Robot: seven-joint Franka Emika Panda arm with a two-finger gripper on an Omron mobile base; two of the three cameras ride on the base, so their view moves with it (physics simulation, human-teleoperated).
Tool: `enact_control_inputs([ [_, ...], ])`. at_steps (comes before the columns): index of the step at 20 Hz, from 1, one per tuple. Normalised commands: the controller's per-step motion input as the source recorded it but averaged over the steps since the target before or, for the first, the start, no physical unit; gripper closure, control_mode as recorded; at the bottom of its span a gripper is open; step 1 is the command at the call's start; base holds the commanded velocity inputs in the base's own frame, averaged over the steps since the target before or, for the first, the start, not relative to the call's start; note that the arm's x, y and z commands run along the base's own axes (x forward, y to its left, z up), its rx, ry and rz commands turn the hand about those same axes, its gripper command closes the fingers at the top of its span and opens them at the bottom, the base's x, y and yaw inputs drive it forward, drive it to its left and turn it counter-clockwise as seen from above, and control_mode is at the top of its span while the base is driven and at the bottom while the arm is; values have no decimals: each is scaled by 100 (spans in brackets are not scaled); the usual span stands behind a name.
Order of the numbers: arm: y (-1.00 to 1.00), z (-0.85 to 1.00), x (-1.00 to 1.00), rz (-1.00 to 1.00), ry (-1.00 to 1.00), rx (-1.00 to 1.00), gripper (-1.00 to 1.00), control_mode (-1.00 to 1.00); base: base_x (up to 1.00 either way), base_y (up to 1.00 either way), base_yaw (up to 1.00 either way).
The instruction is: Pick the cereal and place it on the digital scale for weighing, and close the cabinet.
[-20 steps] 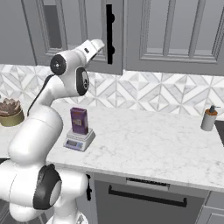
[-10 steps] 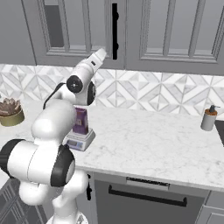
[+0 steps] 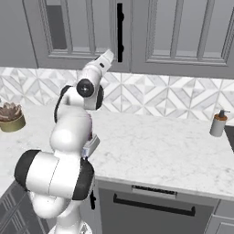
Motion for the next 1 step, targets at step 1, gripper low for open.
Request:
enact_control_inputs([
  [1,0,29,11,0,0,0,-100,-100,0,0,0],
])
